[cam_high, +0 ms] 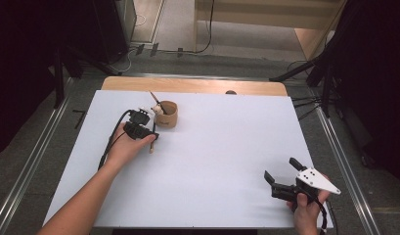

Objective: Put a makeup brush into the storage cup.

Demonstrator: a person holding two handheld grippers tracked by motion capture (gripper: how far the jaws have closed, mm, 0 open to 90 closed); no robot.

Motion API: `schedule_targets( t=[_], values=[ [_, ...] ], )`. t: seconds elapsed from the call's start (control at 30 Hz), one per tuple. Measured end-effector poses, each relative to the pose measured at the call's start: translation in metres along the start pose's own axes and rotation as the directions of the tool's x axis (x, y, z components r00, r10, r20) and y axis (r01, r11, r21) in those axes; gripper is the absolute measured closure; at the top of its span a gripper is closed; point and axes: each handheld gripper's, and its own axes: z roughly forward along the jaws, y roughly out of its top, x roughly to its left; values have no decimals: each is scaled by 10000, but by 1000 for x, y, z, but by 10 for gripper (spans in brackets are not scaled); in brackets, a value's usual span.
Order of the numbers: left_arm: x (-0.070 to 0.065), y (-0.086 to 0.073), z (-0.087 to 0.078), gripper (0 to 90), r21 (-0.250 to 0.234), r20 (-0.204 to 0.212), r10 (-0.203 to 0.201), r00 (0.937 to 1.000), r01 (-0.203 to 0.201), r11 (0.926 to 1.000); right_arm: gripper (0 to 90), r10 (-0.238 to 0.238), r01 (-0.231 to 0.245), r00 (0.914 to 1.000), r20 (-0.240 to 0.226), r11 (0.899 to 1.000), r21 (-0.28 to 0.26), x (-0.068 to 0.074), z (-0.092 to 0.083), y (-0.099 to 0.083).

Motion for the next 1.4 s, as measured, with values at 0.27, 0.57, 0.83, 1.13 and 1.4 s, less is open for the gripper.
schedule_targets(
  t=[0.27, 0.57, 0.83, 1.13, 1.4],
  values=[
    [1, 2, 0, 748, 196, -383, -562, 9977, 570, 9982, 0, 7, -7, 10000, -2, 10000, -16, -1, 0, 0],
    [19, 1, -2, 842, 97, 260, -1767, 9839, 1765, 9842, 0, -24, 24, 10000, 13, 10000, 4, 0, 0, 0],
    [29, -5, -7, 846, -567, 357, -2161, 9757, 2179, 9743, 0, -5, 5, 10000, 14, 10000, -15, -1, 0, 0],
    [40, -10, -22, 846, -1162, 685, -2501, 9658, 2568, 9595, 0, -29, 29, 10000, 21, 10000, -46, 1, 0, 0],
    [53, -20, -37, 846, -1740, 1099, -2854, 9521, 3011, 9376, 0, -47, 47, 10000, -9, 10000, -69, 2, 0, 1]
  ],
)
